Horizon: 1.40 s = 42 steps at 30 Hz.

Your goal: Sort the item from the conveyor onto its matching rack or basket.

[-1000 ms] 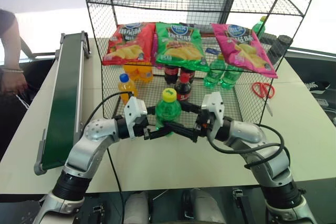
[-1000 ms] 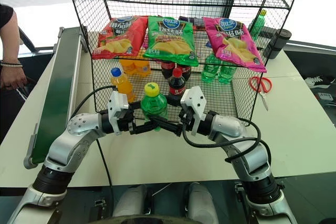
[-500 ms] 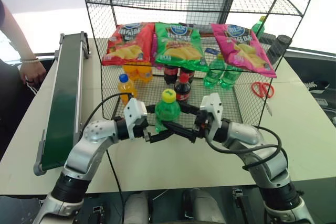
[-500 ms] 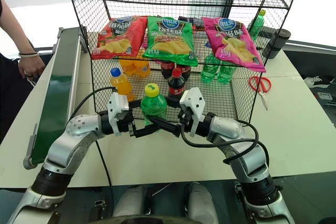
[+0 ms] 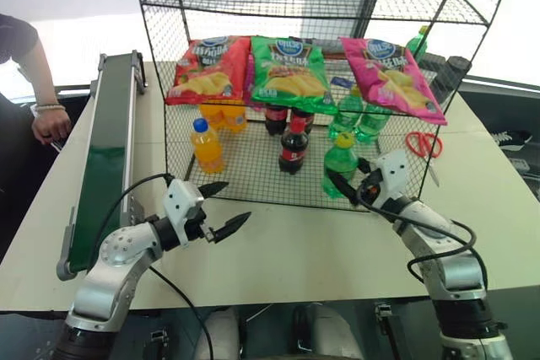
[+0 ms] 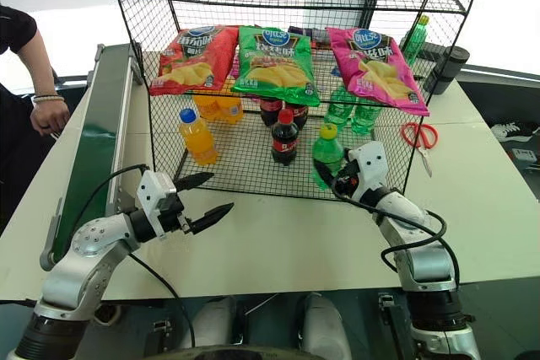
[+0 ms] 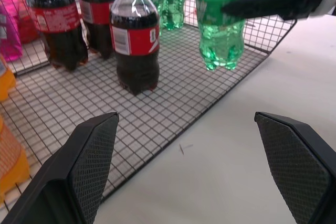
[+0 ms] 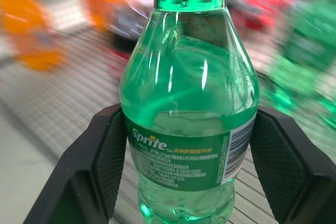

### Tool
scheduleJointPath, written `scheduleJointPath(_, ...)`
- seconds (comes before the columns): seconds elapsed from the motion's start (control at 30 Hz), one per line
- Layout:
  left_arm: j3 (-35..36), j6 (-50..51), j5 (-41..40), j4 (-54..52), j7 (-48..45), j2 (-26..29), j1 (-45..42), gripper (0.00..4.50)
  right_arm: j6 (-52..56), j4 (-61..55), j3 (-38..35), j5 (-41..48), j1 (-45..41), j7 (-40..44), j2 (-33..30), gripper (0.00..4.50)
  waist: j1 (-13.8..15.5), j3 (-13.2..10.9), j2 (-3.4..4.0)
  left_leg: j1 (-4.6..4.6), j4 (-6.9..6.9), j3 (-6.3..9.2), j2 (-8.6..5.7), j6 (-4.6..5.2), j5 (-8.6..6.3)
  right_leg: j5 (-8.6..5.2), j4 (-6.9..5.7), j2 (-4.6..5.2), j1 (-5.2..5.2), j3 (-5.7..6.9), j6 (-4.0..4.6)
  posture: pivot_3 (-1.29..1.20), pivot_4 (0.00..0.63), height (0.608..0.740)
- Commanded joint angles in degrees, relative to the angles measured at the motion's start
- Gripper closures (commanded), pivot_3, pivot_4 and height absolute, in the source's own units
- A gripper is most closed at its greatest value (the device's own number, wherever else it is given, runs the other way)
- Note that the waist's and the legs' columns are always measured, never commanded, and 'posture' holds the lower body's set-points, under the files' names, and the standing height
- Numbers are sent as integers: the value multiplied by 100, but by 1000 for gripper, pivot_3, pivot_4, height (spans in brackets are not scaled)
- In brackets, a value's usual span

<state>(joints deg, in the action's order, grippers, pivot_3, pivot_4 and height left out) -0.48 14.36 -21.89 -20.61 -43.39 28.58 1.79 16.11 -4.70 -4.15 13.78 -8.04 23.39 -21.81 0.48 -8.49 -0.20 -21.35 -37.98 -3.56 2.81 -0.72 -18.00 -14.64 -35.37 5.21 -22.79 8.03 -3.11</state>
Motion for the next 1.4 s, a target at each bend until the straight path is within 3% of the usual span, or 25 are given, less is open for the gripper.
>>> scheduleJointPath(0.03, -35, -21, 16, -292, 121, -54, -115, 94, -805, 458, -221, -298, -411, -472, 228, 1621, -18, -1, 6, 0, 0, -1, 0, 0, 0, 0, -2, -3, -1, -1, 0, 0, 150, 736)
scheduleJointPath(0.33, -188, 6, 26, -354, 203, -101, -221, 94, -1640, 1938, -471, -390, -1155, -1027, 747, 1621, -29, -1, 9, 4, -1, -4, 4, -2, 1, 1, -7, -5, 1, -6, 0, 0, 150, 736)
scheduleJointPath(0.6, -237, 12, 28, -329, 253, -112, -300, 94, -1836, 2207, -469, -310, -1188, -972, 860, 1621, -28, 0, 11, 8, -1, -4, 5, -2, 2, 1, -8, -3, 5, -11, 0, 0, 150, 736)
scheduleJointPath(0.7, -247, 8, 31, -312, 254, -112, -314, 0, -1831, 2104, -482, -282, -1114, -923, 858, 177, -41, 1, 12, 8, -1, -4, 6, -2, 2, 1, -10, -3, 4, -11, 0, 0, 150, 736)
scheduleJointPath(0.8, -254, 4, 24, -300, 250, -108, -327, 0, -1918, 1947, -443, -424, -1018, -922, 755, 77, -44, 1, 12, 8, -1, -4, 6, -2, 2, 1, -10, -3, 4, -11, 0, 0, 150, 736)
scheduleJointPath(1.17, -170, 171, -103, -248, 267, -90, -347, 0, -1166, -196, -368, 2, 449, 643, -544, 77, 14, 5, 18, 8, -1, -4, 3, -1, 1, 1, -5, 2, 8, -10, -1, 0, 150, 736)
scheduleJointPath(1.4, -72, 523, -87, -102, 285, 62, -352, 0, -338, -1534, -1067, 916, 1515, 1627, -1547, 77, 23, 7, 25, 7, -1, -2, 4, 0, 1, 0, 2, -3, 6, -8, 0, 0, 150, 736)
